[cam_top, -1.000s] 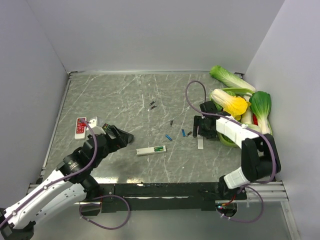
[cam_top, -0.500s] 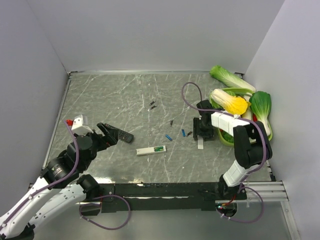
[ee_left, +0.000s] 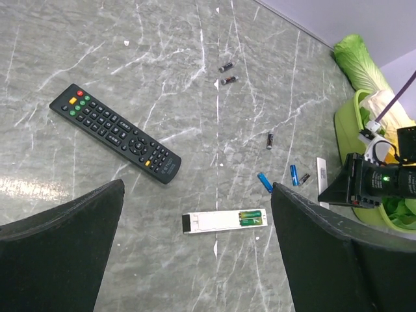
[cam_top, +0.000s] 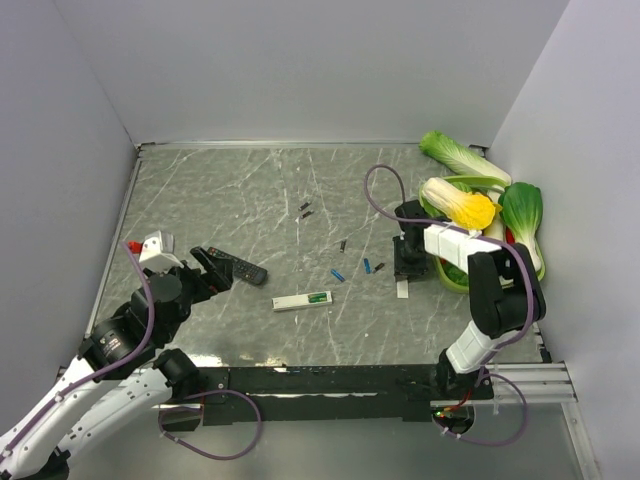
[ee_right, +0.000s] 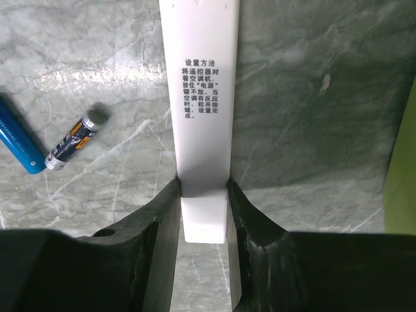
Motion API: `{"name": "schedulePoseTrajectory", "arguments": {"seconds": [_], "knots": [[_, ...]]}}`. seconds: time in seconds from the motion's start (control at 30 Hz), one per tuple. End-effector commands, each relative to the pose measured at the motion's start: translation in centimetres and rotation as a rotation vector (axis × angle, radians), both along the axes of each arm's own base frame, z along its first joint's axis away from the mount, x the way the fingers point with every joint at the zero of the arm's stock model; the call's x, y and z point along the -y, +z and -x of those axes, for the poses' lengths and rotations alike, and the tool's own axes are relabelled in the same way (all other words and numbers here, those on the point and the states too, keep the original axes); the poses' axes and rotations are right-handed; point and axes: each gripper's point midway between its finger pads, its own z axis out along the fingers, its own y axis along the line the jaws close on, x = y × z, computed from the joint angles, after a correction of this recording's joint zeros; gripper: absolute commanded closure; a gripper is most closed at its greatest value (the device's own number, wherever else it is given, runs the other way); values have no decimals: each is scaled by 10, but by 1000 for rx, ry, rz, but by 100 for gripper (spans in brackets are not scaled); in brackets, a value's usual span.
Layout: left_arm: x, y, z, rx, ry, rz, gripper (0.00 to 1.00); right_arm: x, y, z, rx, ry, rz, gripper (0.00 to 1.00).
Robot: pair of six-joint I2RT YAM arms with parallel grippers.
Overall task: Load the batteries into the remote control
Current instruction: Pick up the battery cover at the center of the board, then load the battery cover into the remote control.
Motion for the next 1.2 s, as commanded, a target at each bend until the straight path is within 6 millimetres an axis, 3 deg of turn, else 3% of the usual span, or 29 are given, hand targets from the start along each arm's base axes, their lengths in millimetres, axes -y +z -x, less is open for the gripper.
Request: {"name": "schedulePoseTrajectory", "arguments": {"seconds": [0.0, 0.17, 0.3, 0.5, 0.63, 0.77, 1.03, 1.17], "knots": [[-8, 12, -1, 35, 19, -22, 1, 2, 16, -4, 83, 20, 0, 86], [-13, 14, -3, 34, 46, -49, 1, -3, 43, -6, 190, 94, 10, 87], [-17, 20, -3, 56, 61, -42, 1, -24, 69, -8, 289, 255, 31, 86], [-27, 28, -3, 82, 100, -57, 1, -90, 100, -2, 410, 671, 89, 87], [-35, 30, -2, 91, 132, -57, 1, -134, 102, 13, 431, 928, 63, 87], [-47, 36, 4, 120, 170, -22, 1, -181, 99, 45, 399, 1211, -31, 85], [-72, 45, 16, 176, 256, 64, 1, -228, 85, 75, 309, 1562, -58, 83], [-82, 48, 22, 207, 285, 106, 1, -239, 79, 84, 270, 1663, -56, 82]]}}
